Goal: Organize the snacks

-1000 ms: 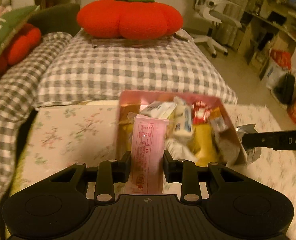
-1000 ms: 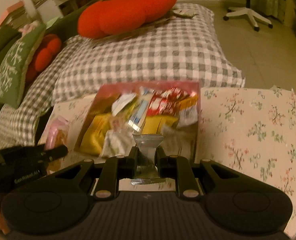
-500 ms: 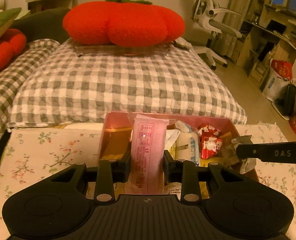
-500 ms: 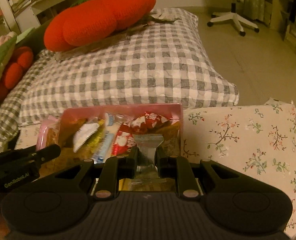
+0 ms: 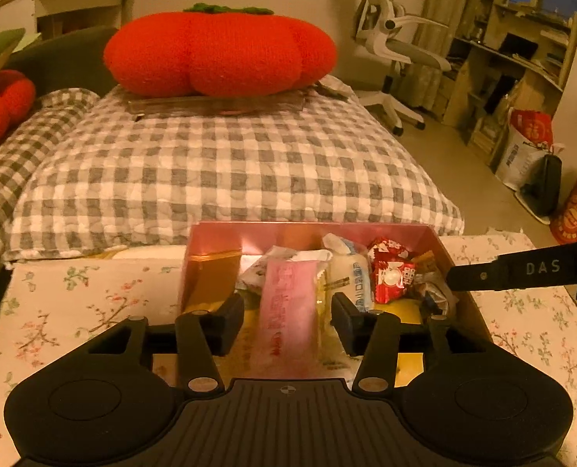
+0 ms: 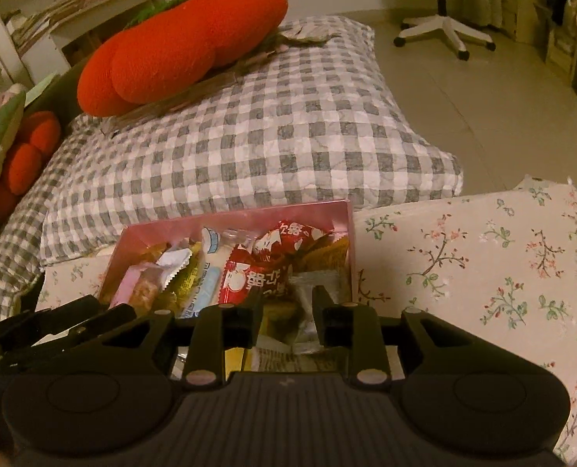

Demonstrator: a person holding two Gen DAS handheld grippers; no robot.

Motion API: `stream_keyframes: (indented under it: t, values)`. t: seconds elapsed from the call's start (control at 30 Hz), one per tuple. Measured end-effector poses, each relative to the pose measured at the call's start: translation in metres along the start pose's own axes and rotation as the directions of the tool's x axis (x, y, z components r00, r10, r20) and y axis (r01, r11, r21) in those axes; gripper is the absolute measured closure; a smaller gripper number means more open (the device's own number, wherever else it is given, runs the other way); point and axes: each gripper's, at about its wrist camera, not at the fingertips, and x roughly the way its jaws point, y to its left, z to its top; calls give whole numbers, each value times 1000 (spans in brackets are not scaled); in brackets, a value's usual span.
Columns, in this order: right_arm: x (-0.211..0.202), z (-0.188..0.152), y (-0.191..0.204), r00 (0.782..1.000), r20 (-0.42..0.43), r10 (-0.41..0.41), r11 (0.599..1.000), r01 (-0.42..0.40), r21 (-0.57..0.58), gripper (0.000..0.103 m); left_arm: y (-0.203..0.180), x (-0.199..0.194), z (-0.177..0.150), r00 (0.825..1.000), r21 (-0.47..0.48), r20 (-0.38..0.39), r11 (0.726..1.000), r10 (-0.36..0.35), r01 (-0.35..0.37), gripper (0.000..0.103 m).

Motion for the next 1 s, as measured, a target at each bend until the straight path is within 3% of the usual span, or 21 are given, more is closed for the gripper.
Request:
stream_keyframes:
  t: [0.23, 0.5, 0.63, 1.0]
  values:
    - [-17, -6, 2, 999, -33, 28, 999, -27, 32, 74, 7, -28, 2, 998, -22, -22, 998, 61, -62, 50]
    - [-63, -40, 33, 997, -65, 49, 998, -51, -29, 73, -5, -87, -16, 983, -25, -51, 984, 176, -177, 46]
    - [-96, -57, 41, 997, -50, 61, 997, -63, -37, 68, -18, -127, -27, 974, 16, -28, 975, 223, -223, 45]
    - [-170, -129, 51, 998, 56, 23, 997, -19, -76, 65, -37, -213, -86, 970, 32, 32, 970, 242, -243, 44]
